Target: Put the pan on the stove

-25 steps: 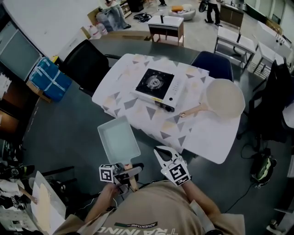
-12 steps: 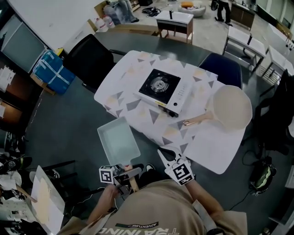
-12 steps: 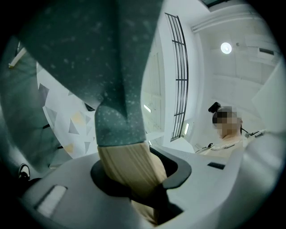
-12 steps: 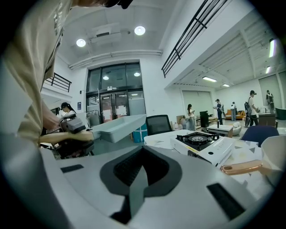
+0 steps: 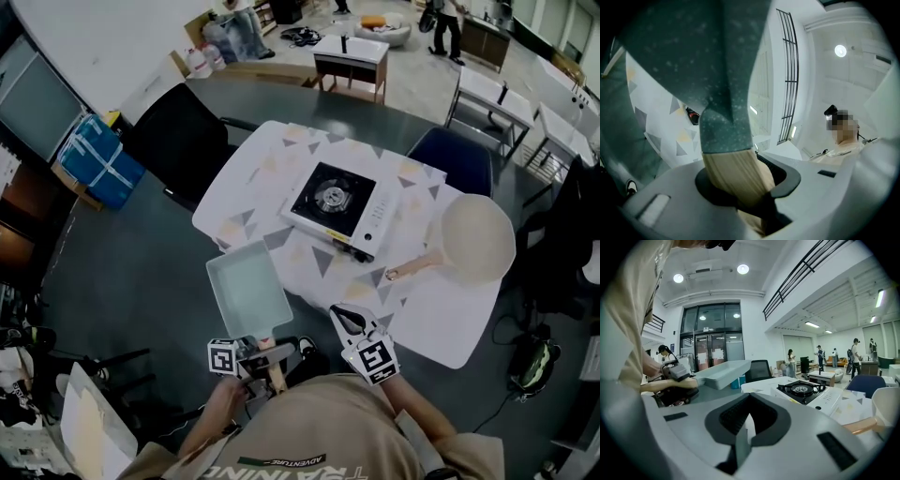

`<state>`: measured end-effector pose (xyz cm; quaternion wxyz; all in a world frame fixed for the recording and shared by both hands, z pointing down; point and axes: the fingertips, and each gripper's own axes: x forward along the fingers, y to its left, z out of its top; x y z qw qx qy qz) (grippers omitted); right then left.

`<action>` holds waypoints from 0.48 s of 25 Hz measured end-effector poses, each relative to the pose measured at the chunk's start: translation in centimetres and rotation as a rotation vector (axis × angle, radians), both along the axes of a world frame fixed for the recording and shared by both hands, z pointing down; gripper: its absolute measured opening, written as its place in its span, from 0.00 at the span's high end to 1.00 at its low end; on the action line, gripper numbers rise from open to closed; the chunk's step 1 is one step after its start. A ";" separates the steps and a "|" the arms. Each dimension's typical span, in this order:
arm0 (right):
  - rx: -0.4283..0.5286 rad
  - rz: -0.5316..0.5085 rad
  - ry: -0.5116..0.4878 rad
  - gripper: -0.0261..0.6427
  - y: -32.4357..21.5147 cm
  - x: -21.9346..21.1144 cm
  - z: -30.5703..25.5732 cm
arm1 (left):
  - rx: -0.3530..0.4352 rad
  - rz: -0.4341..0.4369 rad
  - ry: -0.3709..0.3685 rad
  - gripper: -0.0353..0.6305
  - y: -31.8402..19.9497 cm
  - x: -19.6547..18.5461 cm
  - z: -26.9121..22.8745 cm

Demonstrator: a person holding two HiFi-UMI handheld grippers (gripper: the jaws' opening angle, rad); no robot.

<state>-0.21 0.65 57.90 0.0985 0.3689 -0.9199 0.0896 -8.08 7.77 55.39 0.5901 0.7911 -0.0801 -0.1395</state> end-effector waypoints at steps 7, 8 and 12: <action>0.020 0.077 0.031 0.96 -3.2 -2.1 -0.8 | 0.003 0.055 0.016 0.77 -4.7 -2.7 -0.1; 0.021 0.092 0.034 0.96 -3.6 -2.2 -0.8 | -0.002 0.066 0.024 0.77 -5.2 -3.0 0.0; 0.012 0.144 0.051 0.96 -4.6 -2.9 -0.5 | 0.002 0.119 0.030 0.77 -6.9 -4.2 0.2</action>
